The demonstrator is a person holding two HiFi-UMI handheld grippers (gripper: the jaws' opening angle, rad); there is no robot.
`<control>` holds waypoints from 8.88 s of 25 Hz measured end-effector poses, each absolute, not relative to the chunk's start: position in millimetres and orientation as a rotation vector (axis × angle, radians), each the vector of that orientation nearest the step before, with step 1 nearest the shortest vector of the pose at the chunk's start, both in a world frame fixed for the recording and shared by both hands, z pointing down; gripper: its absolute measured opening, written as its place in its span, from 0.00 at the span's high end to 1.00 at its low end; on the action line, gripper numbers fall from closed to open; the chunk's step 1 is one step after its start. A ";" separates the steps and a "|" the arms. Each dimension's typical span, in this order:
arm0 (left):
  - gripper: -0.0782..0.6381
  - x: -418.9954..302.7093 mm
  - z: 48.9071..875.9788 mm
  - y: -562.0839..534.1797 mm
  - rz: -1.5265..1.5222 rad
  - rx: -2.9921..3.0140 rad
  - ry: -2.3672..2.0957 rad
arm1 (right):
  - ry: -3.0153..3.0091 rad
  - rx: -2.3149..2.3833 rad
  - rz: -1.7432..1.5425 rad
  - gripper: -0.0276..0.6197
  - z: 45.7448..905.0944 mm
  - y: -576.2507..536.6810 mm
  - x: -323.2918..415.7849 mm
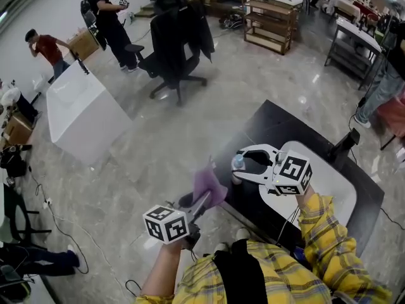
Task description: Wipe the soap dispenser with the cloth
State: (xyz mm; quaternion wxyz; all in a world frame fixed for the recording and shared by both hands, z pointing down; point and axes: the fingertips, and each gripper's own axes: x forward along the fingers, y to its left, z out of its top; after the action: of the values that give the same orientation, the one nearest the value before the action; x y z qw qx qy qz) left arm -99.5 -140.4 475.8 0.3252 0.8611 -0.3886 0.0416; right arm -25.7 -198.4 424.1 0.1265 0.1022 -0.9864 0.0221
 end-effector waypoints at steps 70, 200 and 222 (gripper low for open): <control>0.78 -52.4 435.4 -167.2 -0.027 2.318 -0.797 | -2.835 1.317 0.356 0.77 419.4 -205.0 18.0; 0.79 -96.1 466.8 -138.3 -0.021 2.188 -1.027 | -2.817 0.572 0.054 0.80 428.1 -230.4 -42.0; 0.79 -98.7 442.1 -157.7 -0.119 2.210 -1.137 | -2.596 1.367 0.232 0.80 429.0 -238.6 -34.0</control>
State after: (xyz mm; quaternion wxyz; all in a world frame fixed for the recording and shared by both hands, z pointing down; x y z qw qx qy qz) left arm -98.7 -157.7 442.1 0.3211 0.8412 -0.4327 -0.0452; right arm -34.0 -238.6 429.0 0.0988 0.4622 -0.8777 0.0786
